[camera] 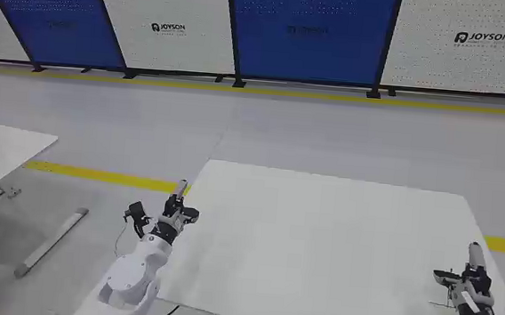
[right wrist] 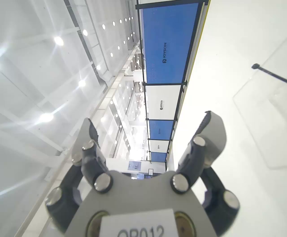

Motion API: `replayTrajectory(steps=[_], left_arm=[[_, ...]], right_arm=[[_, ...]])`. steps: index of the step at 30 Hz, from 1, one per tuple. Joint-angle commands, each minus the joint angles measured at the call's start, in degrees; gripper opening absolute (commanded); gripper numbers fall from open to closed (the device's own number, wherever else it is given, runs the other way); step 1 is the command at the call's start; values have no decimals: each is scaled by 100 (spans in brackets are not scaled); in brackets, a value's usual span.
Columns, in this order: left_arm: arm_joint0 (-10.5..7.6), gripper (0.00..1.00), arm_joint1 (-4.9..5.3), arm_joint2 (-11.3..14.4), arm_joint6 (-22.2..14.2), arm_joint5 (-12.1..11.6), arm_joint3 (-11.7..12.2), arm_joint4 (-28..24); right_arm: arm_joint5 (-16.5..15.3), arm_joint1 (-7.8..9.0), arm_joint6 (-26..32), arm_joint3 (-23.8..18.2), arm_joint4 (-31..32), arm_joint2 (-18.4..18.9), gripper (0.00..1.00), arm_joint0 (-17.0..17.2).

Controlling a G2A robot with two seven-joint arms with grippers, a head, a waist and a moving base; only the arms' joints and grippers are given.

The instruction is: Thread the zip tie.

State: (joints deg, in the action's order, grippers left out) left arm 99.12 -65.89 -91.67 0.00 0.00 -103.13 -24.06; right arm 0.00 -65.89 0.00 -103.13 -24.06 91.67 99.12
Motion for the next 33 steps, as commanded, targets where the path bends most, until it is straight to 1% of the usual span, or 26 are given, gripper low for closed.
replayTrajectory(steps=[1, 2, 3, 4, 5, 6, 7, 8, 9, 10, 11, 12, 13, 15, 18, 21, 22, 23, 24, 33], left_arm=[[0, 100, 0, 0, 0, 0, 0, 0], [0, 78, 0, 0, 0, 0, 0, 0], [0, 100, 0, 0, 0, 0, 0, 0], [0, 78, 0, 0, 0, 0, 0, 0], [0, 100, 0, 0, 0, 0, 0, 0], [0, 78, 0, 0, 0, 0, 0, 0], [0, 100, 0, 0, 0, 0, 0, 0], [0, 100, 0, 0, 0, 0, 0, 0], [0, 100, 0, 0, 0, 0, 0, 0], [0, 100, 0, 0, 0, 0, 0, 0], [0, 78, 0, 0, 0, 0, 0, 0], [0, 100, 0, 0, 0, 0, 0, 0], [0, 100, 0, 0, 0, 0, 0, 0], [0, 100, 0, 0, 0, 0, 0, 0], [0, 100, 0, 0, 0, 0, 0, 0], [0, 100, 0, 0, 0, 0, 0, 0], [0, 100, 0, 0, 0, 0, 0, 0], [0, 100, 0, 0, 0, 0, 0, 0], [0, 100, 0, 0, 0, 0, 0, 0], [0, 100, 0, 0, 0, 0, 0, 0]], right_arm=[[0, 0, 0, 0, 0, 0, 100, 0], [0, 0, 0, 0, 0, 0, 100, 0], [0, 0, 0, 0, 0, 0, 100, 0], [0, 0, 0, 0, 0, 0, 78, 0], [0, 0, 0, 0, 0, 0, 78, 0], [0, 0, 0, 0, 0, 0, 100, 0], [0, 0, 0, 0, 0, 0, 100, 0], [0, 0, 0, 0, 0, 0, 78, 0], [0, 0, 0, 0, 0, 0, 78, 0], [0, 0, 0, 0, 0, 0, 100, 0], [0, 0, 0, 0, 0, 0, 100, 0], [-31, 2, 40, -30, 50, -5, 100, 2], [-84, 6, 103, -42, 140, 2, 100, 26], [-111, 29, 487, -38, 251, 93, 100, 116], [-125, 73, 1050, -105, 310, 365, 100, 236], [-104, 128, 1757, -83, 244, 723, 100, 330], [-75, 154, 2048, -84, 323, 813, 100, 347], [-66, 182, 2378, -57, 393, 910, 100, 348], [-59, 204, 2637, 35, 322, 1048, 100, 324], [-55, 206, 2672, 63, 277, 1082, 100, 312]])
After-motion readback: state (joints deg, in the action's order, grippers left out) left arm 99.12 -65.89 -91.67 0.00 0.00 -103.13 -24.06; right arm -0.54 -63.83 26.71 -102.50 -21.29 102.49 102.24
